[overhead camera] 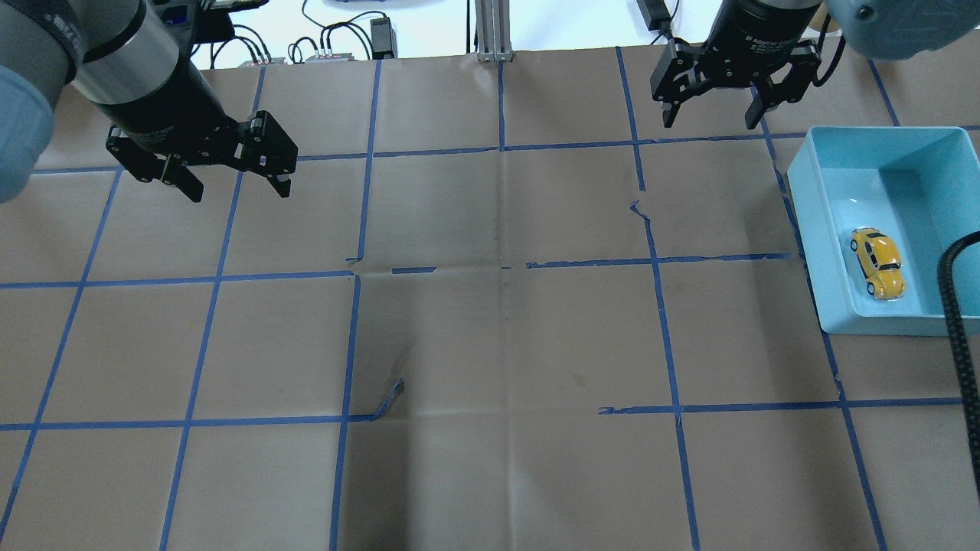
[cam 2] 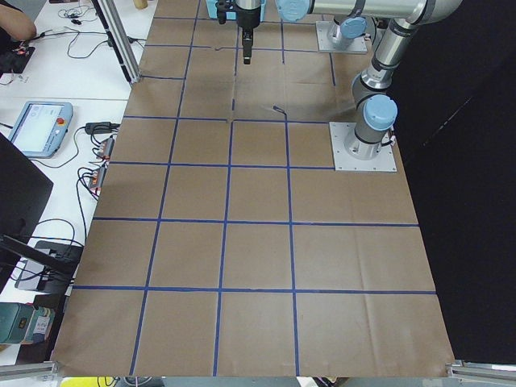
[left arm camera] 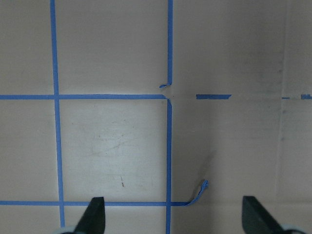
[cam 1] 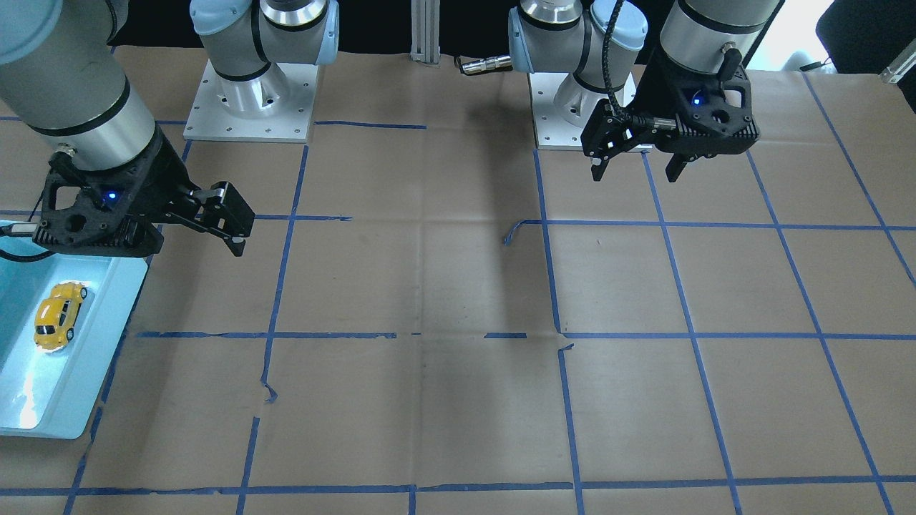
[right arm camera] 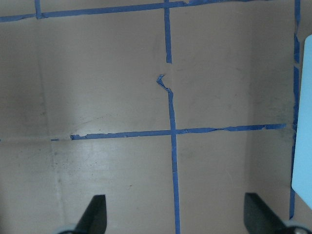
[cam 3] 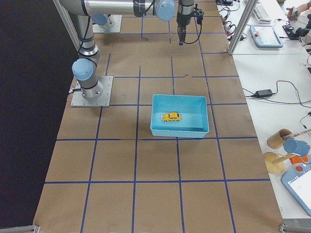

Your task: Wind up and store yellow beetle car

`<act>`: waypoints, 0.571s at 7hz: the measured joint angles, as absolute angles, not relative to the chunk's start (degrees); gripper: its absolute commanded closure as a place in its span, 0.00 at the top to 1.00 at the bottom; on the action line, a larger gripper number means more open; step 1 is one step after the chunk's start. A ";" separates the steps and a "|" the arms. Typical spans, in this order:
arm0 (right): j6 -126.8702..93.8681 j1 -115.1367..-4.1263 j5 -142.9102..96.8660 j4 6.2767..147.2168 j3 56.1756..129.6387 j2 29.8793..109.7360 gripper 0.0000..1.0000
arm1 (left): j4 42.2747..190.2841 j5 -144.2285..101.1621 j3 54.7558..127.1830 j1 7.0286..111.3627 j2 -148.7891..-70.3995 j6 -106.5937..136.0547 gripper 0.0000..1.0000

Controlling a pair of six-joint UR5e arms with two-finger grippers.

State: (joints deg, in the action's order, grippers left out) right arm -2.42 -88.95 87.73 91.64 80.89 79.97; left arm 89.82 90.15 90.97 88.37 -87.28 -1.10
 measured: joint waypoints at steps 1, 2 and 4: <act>-2.93 -88.95 87.56 91.54 80.98 80.09 1.00 | 89.85 90.17 90.97 88.36 -87.25 -1.10 1.00; -2.90 -88.95 87.26 91.51 81.25 80.29 1.00 | 89.86 90.17 90.97 88.38 -87.22 -1.10 1.00; -2.31 -88.95 87.04 91.47 81.62 81.09 1.00 | 89.83 90.17 90.97 88.41 -87.19 -1.06 1.00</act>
